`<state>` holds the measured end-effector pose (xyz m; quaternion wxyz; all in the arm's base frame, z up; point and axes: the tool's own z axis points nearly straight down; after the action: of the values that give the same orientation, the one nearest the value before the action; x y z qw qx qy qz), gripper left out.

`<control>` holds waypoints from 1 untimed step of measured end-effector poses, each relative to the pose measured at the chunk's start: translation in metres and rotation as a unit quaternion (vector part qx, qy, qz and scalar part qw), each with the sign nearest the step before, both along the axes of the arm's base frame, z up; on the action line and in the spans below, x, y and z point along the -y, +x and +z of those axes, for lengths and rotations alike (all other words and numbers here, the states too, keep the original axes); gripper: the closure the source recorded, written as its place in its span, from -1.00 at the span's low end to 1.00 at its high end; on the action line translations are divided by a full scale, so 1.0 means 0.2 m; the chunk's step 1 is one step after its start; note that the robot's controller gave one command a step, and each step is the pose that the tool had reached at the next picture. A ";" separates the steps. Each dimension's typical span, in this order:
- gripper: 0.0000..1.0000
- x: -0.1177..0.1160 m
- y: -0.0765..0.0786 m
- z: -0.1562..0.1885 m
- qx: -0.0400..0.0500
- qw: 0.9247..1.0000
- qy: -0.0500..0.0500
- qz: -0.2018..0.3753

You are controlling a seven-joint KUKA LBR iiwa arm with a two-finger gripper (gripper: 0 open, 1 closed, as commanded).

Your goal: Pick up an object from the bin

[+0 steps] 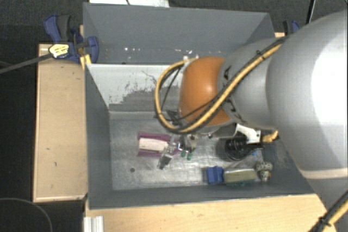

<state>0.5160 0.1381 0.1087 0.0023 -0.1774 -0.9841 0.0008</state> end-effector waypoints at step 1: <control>-1.00 0.00 -0.01 -0.18 0.007 0.999 0.001 0.039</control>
Offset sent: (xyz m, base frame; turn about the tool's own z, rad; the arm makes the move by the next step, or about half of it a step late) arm -0.0051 0.0001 -0.0387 -0.0789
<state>0.5135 0.1382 0.0717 -0.0045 -0.1392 -0.9903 -0.0012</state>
